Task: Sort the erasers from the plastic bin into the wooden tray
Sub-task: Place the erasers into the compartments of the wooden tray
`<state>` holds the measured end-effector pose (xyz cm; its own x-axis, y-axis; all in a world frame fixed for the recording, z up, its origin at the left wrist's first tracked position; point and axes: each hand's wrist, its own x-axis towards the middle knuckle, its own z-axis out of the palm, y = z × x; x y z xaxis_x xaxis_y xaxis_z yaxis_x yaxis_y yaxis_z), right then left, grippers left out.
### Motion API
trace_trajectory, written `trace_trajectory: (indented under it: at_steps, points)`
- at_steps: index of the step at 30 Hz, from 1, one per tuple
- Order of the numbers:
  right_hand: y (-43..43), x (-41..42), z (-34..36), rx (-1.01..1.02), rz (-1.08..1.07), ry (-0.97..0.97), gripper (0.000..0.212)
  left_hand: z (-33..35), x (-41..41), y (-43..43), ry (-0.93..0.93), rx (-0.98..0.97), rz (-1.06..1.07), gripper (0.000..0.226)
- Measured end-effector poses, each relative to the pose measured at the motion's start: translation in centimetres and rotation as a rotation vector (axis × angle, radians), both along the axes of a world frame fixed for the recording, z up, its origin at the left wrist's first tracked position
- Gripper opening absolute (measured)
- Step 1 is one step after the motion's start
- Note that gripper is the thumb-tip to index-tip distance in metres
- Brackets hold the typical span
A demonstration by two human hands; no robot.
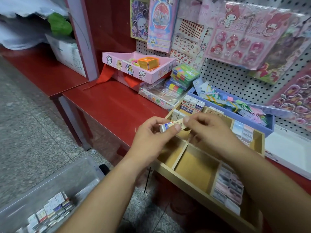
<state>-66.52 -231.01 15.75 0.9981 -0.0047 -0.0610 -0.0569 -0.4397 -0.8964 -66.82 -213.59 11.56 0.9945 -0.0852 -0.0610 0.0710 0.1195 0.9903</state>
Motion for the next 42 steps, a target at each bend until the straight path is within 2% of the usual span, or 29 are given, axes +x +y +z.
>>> trace_trajectory:
  at_steps: [2, 4, 8, 12, 15, 18, 21, 24, 28, 35, 42]
  points:
    - [0.1, -0.9, 0.0, 0.074, 0.006, 0.049, 0.012, 0.1, -0.2, -0.4, -0.012, 0.001, -0.024, 0.047]
    - [-0.2, -1.0, -0.2, 0.143, -0.037, 0.084, 0.013, 0.3, -0.4, -0.7, -0.016, 0.008, -0.046, 0.053]
    - [-1.4, -1.2, -0.4, 0.310, -0.098, 0.149, 0.019, 0.3, -0.4, -1.0, -0.016, 0.002, -0.088, 0.036]
    - [-2.3, -0.9, -0.3, 0.317, -0.172, 0.104, 0.013, 0.1, -0.3, -1.2, -0.009, 0.028, -0.071, 0.020]
    - [-4.7, 0.6, 0.2, 0.142, -0.385, -0.080, 0.004, -0.1, -0.1, -1.5, 0.013, 0.017, -0.026, 0.017]
    - [-8.4, 2.8, -0.2, -0.201, -0.457, -0.194, 0.009, -0.5, 0.3, -1.6, 0.023, 0.028, -0.018, 0.014]
    - [-10.9, 4.8, -1.2, -0.504, -0.425, -0.105, 0.014, -0.9, 0.4, -1.8, 0.018, 0.037, -0.026, 0.011]
    - [-12.0, 6.1, -2.3, -0.673, -0.382, -0.024, 0.012, -1.0, 0.5, -2.0, 0.011, 0.048, -0.032, 0.010]
    - [-12.8, 7.5, -3.5, -0.782, -0.398, -0.003, 0.008, -1.1, 0.6, -2.1, 0.024, 0.061, -0.034, 0.014]
    - [-13.2, 8.4, -4.5, -0.917, -0.418, -0.038, 0.027, -1.1, 0.7, -2.2, 0.023, 0.070, -0.040, 0.014]
    - [-12.7, 7.2, -3.5, -0.883, -0.414, -0.074, 0.029, -0.8, 0.6, -2.2, 0.017, 0.066, -0.037, 0.013]
